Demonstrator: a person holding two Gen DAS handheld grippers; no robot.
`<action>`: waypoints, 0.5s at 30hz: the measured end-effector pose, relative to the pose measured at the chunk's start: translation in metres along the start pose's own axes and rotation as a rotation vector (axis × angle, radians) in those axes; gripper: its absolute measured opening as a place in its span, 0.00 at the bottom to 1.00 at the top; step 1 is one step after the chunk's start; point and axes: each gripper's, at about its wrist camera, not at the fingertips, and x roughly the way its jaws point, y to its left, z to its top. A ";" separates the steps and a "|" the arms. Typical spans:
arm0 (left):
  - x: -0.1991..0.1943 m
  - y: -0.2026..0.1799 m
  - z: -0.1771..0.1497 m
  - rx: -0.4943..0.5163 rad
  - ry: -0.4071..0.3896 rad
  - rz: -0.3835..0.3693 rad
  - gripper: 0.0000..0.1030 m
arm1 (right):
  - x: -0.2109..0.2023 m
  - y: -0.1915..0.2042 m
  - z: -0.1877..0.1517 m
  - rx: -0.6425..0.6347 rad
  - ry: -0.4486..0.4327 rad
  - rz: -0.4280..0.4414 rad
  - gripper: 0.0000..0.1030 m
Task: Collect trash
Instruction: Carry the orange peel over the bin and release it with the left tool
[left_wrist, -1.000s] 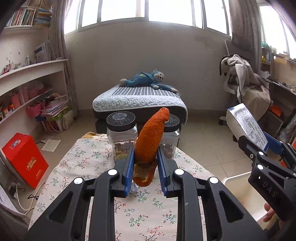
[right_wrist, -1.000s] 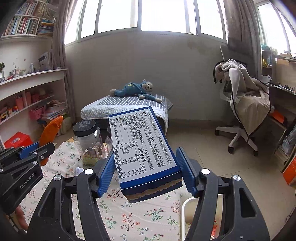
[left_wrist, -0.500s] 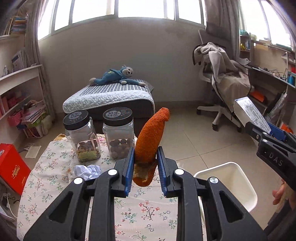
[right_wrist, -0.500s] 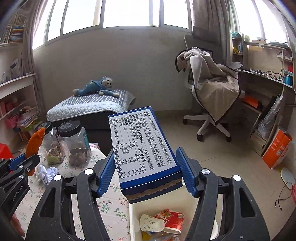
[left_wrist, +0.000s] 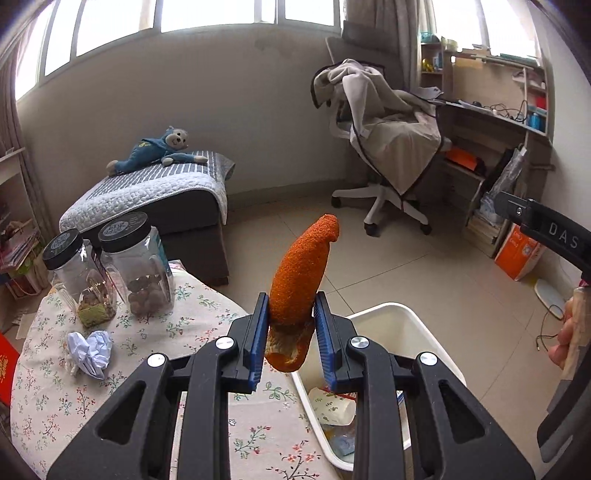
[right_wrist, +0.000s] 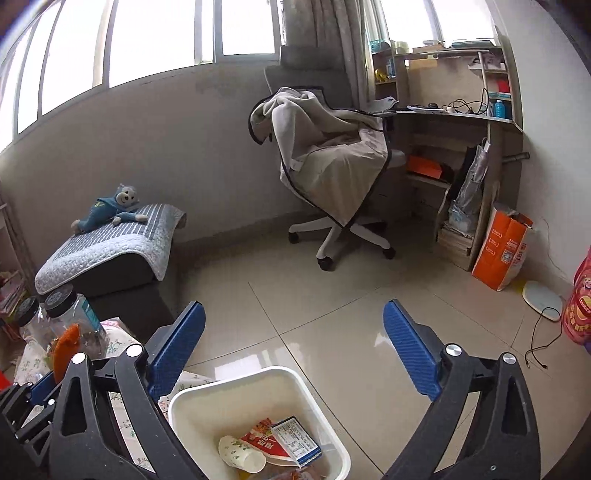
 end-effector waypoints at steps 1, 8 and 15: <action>0.002 -0.005 0.000 0.005 0.004 -0.013 0.25 | 0.002 -0.006 0.000 0.006 0.003 -0.012 0.91; 0.016 -0.038 -0.004 0.021 0.036 -0.115 0.57 | 0.008 -0.028 -0.003 0.011 0.010 -0.079 0.93; 0.016 -0.030 -0.001 0.005 0.013 -0.041 0.69 | 0.009 -0.021 -0.009 -0.042 0.011 -0.112 0.93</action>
